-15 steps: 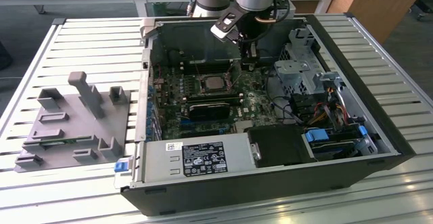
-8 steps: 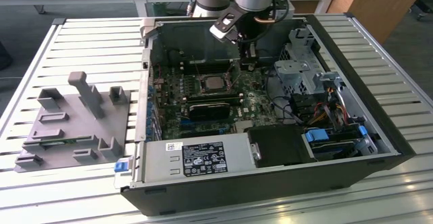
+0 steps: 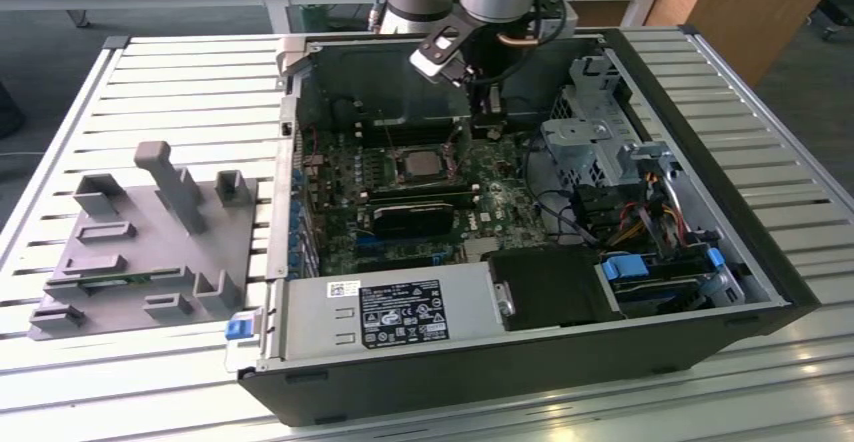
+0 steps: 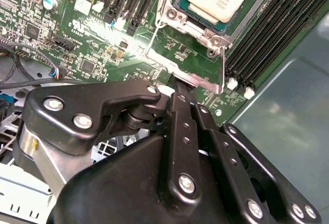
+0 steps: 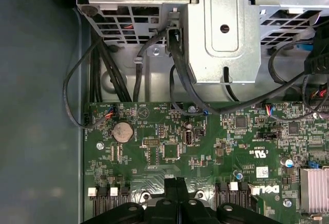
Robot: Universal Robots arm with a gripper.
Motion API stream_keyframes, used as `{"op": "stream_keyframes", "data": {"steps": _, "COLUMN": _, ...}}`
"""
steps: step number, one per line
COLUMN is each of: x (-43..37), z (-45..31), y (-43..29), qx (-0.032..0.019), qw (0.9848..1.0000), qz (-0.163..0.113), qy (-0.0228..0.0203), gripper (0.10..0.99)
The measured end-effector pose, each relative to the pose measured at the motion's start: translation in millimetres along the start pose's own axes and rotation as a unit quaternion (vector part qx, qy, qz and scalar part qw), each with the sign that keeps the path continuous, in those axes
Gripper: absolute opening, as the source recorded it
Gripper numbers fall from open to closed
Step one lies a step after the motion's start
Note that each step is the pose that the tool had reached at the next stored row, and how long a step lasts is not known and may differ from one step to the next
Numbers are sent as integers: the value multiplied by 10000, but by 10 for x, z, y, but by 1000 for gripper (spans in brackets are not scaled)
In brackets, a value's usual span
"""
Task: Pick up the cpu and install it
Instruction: 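Close the cpu cover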
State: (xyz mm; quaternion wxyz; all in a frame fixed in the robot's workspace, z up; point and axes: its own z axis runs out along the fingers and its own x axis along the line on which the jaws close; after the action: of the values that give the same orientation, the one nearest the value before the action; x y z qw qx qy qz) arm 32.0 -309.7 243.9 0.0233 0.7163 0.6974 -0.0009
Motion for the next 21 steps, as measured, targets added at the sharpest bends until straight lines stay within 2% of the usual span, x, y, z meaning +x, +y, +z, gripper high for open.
{"op": "stream_keyframes", "data": {"steps": 21, "x": -4, "z": -9, "y": -127, "qx": 0, "qw": 10000, "qz": 0, "qy": 5, "gripper": 106}}
